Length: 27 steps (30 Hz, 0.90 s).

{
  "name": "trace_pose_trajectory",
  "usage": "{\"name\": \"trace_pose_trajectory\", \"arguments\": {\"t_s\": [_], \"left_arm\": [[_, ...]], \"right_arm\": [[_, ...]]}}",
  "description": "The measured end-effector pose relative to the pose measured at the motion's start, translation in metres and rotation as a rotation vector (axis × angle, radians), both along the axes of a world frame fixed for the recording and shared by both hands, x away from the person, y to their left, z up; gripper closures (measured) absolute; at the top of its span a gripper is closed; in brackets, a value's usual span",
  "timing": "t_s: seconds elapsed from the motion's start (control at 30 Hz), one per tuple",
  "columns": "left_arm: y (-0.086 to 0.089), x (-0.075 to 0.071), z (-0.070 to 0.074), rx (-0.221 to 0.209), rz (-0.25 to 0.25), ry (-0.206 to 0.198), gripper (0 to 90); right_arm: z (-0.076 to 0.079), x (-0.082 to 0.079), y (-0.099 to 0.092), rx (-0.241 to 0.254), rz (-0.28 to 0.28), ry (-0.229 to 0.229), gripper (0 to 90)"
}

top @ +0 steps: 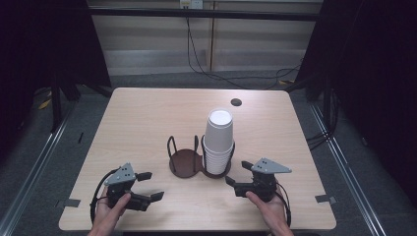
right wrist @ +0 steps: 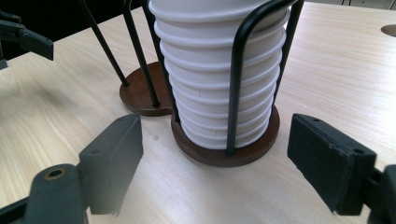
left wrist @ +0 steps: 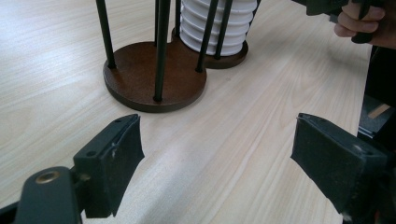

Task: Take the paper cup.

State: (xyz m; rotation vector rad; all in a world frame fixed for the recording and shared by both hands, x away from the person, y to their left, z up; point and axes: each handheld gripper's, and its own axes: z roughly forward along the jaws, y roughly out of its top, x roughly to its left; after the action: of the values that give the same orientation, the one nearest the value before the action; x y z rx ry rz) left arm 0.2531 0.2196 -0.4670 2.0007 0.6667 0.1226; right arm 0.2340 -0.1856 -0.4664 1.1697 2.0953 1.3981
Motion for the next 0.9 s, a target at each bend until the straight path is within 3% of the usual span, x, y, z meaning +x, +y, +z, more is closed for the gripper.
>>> {"name": "trace_pose_trajectory", "arguments": {"t_s": [0.1, 0.23, 0.43, 0.53, 0.7, 0.77, 0.8, 0.9], "left_arm": [[0.0, 0.001, -0.001, -0.004, -0.001, 0.005, 16.0], [0.0, 0.004, -0.002, -0.003, 0.008, 0.019, 16.1], [0.003, 0.006, -0.001, -0.012, 0.017, 0.03, 16.2], [0.003, 0.005, -0.001, -0.017, 0.024, 0.032, 16.2], [0.004, 0.006, -0.001, -0.014, 0.014, 0.033, 16.2], [0.003, 0.005, 0.0, -0.021, 0.01, 0.029, 16.3], [0.004, 0.004, 0.001, -0.019, 0.009, 0.027, 16.3], [0.005, 0.003, 0.001, -0.028, 0.011, 0.029, 16.3]], "right_arm": [[-0.001, 0.001, 0.0, 0.019, -0.006, -0.001, 18.9], [-0.001, 0.001, 0.002, 0.004, -0.007, 0.003, 19.1], [0.005, 0.001, 0.004, -0.003, 0.044, 0.045, 17.6], [0.01, -0.001, 0.006, -0.022, 0.07, 0.046, 17.4], [0.017, -0.001, 0.004, -0.01, 0.081, 0.056, 17.8], [0.021, -0.001, 0.001, 0.0, 0.086, 0.05, 20.0], [0.025, -0.001, -0.001, 0.013, 0.11, 0.056, 26.6], [0.029, -0.002, -0.001, 0.021, 0.124, 0.05, 27.0]]}}
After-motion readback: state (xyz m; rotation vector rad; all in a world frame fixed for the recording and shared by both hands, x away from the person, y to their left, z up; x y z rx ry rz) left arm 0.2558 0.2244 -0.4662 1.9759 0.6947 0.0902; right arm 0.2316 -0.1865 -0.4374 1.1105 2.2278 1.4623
